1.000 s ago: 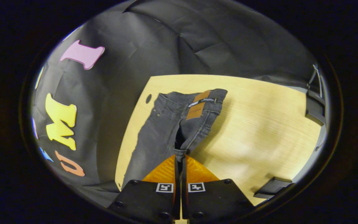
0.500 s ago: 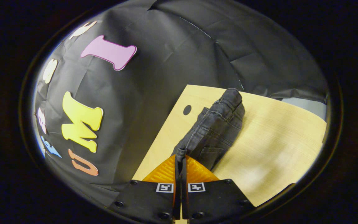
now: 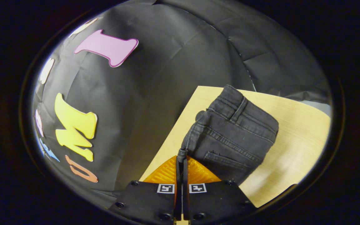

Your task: Grasp the waist and the cuffs of the jeans and fold them to make the two legs overlap; first hold the waist and fold one-third of the jeans toward the cuffs, then hold the cuffs and fold the remaining one-third in the same direction to finish folding.

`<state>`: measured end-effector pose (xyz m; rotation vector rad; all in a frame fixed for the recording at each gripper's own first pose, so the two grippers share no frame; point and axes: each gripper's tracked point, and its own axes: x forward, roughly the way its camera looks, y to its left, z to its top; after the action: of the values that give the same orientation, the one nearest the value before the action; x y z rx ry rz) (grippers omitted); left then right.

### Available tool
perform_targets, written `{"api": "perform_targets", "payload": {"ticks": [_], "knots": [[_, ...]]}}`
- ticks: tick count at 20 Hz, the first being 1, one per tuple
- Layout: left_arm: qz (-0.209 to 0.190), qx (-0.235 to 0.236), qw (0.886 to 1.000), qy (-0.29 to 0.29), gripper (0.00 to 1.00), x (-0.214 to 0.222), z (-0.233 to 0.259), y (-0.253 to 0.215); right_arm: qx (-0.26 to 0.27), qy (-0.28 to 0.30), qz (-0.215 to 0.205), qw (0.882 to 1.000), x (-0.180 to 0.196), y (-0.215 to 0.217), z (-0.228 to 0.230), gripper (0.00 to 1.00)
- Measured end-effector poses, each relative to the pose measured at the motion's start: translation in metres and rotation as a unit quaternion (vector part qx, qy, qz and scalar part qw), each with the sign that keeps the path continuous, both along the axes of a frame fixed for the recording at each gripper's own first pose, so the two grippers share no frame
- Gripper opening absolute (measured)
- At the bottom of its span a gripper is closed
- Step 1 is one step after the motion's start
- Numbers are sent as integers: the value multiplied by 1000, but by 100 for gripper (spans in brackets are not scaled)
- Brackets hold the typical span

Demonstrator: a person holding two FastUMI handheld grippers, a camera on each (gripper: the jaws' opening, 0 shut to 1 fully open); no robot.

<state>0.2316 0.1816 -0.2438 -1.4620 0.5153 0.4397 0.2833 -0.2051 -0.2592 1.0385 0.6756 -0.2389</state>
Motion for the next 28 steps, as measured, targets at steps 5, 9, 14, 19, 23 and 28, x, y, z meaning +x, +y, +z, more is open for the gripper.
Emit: {"api": "perform_targets", "payload": {"ticks": [5,9,14,19,23,28], "knots": [[-24,30,999,25,4,50,-30,-5,-22,9,5,1000,35,2,-30,2],[-33,42,997,51,3,77,-59,-8,-43,18,12,999,54,6,-59,0],[-42,56,994,82,4,91,-92,-11,-67,45,25,996,73,15,-96,0],[-58,78,990,106,3,83,-112,-12,-73,63,30,995,73,12,-129,2],[-77,108,988,85,6,83,-101,-13,-62,57,28,996,73,14,-132,8],[-101,163,980,56,47,80,-68,-19,-63,28,46,997,81,27,-121,46]]}}
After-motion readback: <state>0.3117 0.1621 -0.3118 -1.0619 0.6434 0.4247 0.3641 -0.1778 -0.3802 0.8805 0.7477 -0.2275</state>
